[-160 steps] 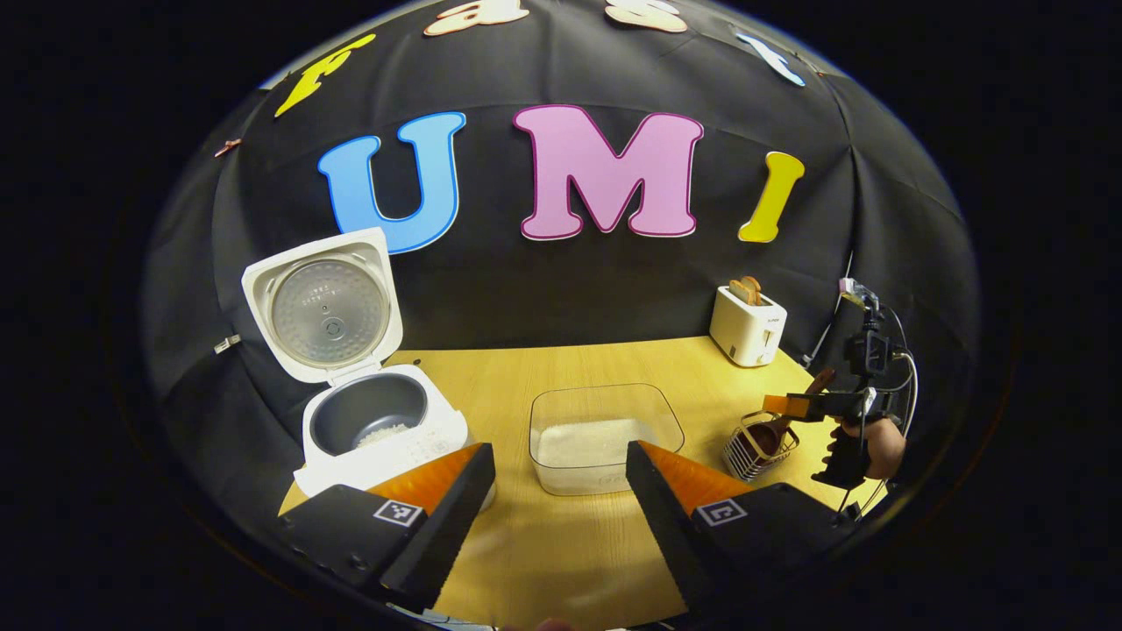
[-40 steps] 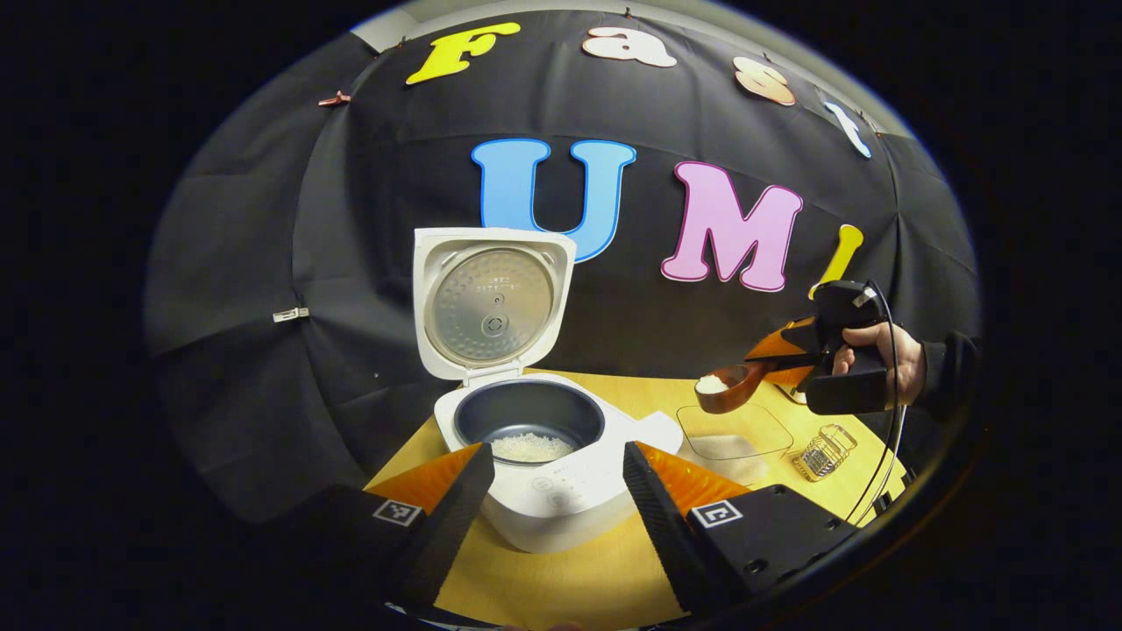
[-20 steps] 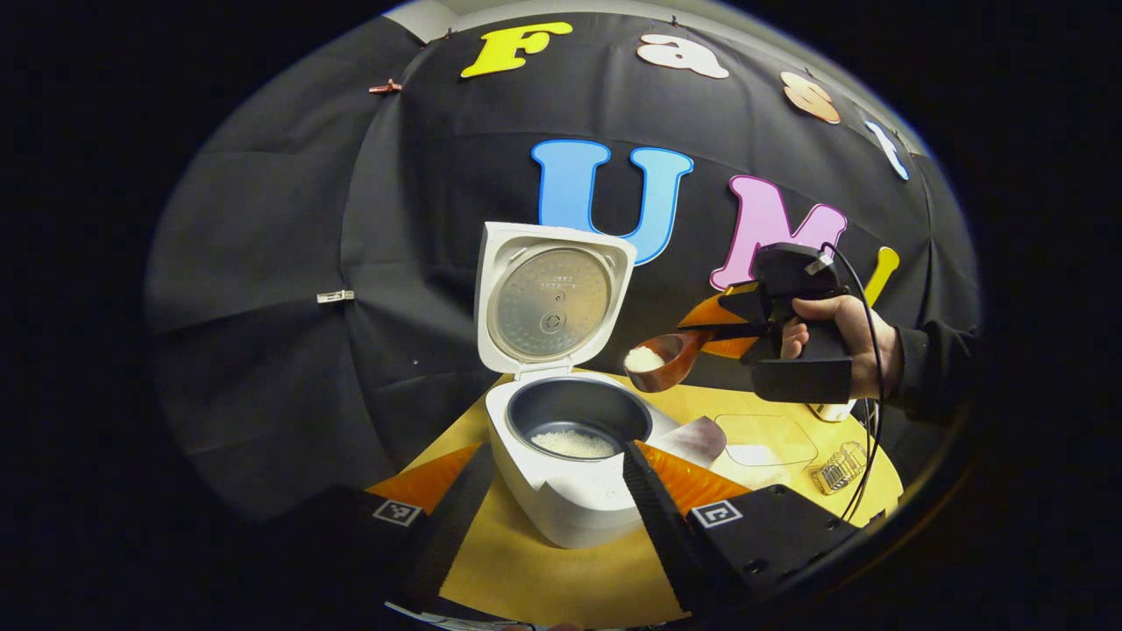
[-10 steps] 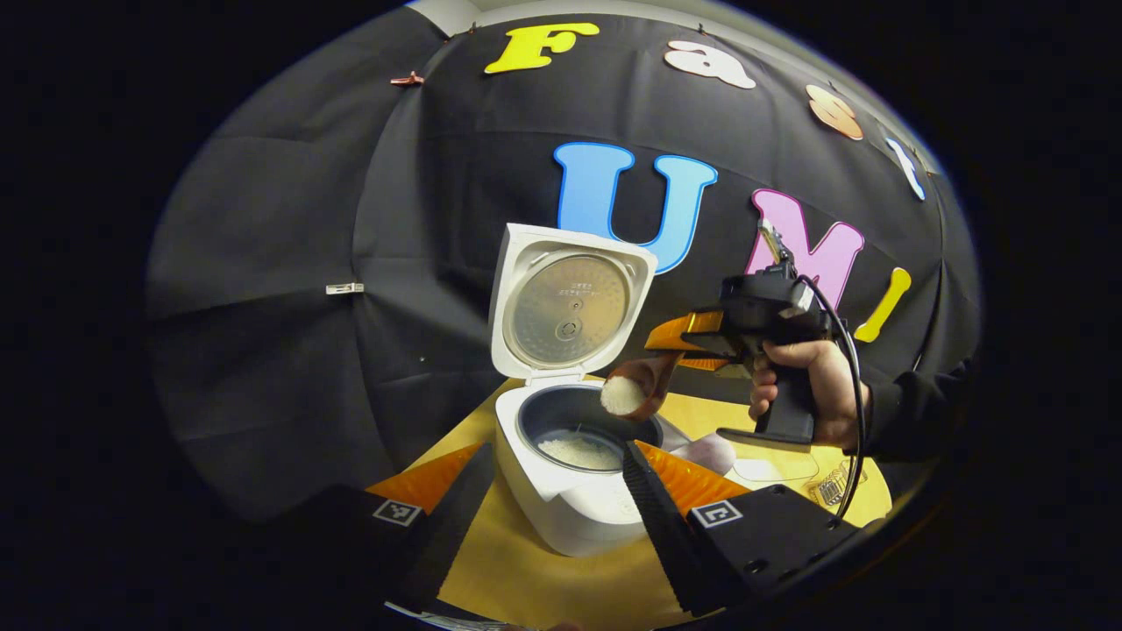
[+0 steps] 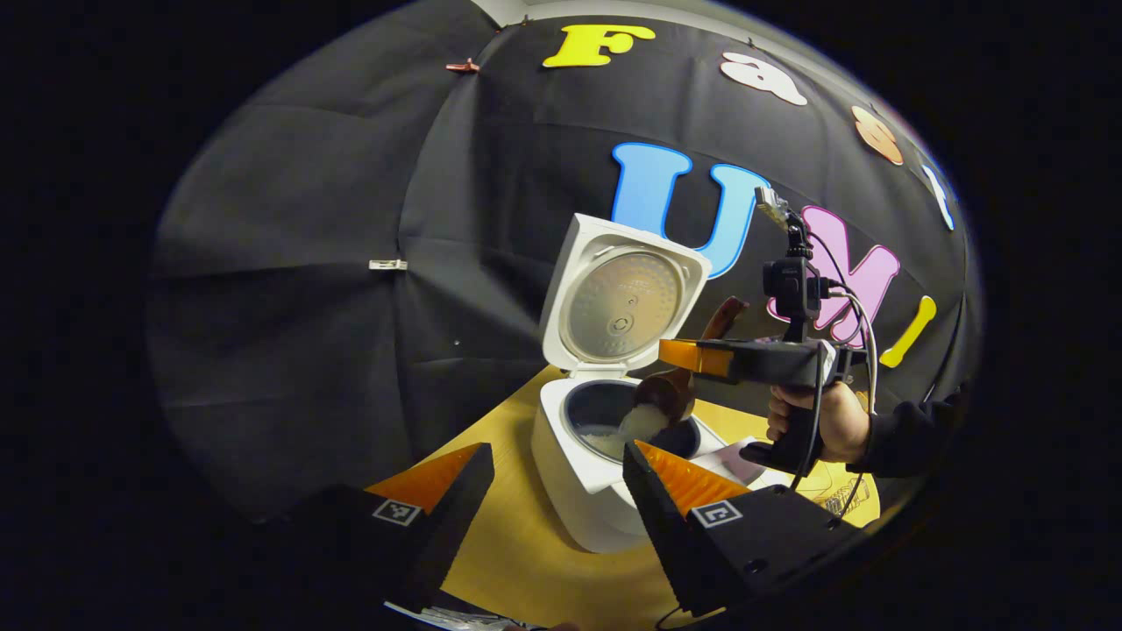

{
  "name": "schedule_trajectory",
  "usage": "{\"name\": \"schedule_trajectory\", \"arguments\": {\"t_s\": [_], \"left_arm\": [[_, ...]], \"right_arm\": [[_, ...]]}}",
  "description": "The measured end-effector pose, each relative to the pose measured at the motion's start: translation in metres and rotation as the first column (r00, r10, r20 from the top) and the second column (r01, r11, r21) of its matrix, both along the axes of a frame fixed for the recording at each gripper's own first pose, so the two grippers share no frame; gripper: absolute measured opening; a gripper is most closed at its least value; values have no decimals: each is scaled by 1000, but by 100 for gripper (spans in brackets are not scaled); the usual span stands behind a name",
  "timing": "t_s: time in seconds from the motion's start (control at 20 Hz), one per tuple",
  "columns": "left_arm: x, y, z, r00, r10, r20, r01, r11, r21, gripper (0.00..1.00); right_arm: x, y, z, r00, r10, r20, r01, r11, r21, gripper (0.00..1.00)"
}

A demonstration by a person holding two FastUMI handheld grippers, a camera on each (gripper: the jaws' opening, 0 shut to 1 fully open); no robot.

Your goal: Close the left gripper, press the button to open the rice cooker; take a wooden spoon from the chopstick holder with the right hand, scoop a spoonful of rice and pour it into the rice cooker, then put the wooden spoon back into the chopstick holder.

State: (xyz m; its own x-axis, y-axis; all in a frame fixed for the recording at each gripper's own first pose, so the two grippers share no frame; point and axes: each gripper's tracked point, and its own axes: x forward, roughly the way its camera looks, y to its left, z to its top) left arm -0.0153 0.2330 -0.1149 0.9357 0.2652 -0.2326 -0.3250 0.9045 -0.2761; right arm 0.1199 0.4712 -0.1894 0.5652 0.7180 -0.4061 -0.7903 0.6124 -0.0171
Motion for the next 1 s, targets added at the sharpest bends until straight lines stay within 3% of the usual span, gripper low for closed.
{"name": "schedule_trajectory", "arguments": {"t_s": [0.35, 0.4, 0.5, 0.55, 0.65, 1.0], "left_arm": [[-16, 19, -2, 999, 51, 14, -51, 999, -4, 92], [-17, 20, -3, 999, 53, 11, -53, 999, 2, 95], [-17, 21, -3, 999, 51, 8, -52, 999, 12, 92], [-18, 21, -1, 999, 50, 9, -50, 999, 12, 96], [-20, 21, -2, 999, 47, 14, -47, 999, 13, 92], [-19, 16, 9, 999, 38, 36, -39, 999, 19, 95]], "right_arm": [[-12, 13, -9, 988, 103, 115, -91, 991, -101, 17], [-14, 13, -10, 990, 102, 100, -92, 991, -97, 17], [-12, 12, -11, 993, 91, 81, -83, 992, -92, 17], [-12, 11, -9, 993, 88, 75, -81, 993, -86, 17], [-12, 9, -4, 997, 75, 37, -73, 996, -56, 17], [-3, -9, 19, 996, -17, -84, 20, 999, 41, 17]]}}
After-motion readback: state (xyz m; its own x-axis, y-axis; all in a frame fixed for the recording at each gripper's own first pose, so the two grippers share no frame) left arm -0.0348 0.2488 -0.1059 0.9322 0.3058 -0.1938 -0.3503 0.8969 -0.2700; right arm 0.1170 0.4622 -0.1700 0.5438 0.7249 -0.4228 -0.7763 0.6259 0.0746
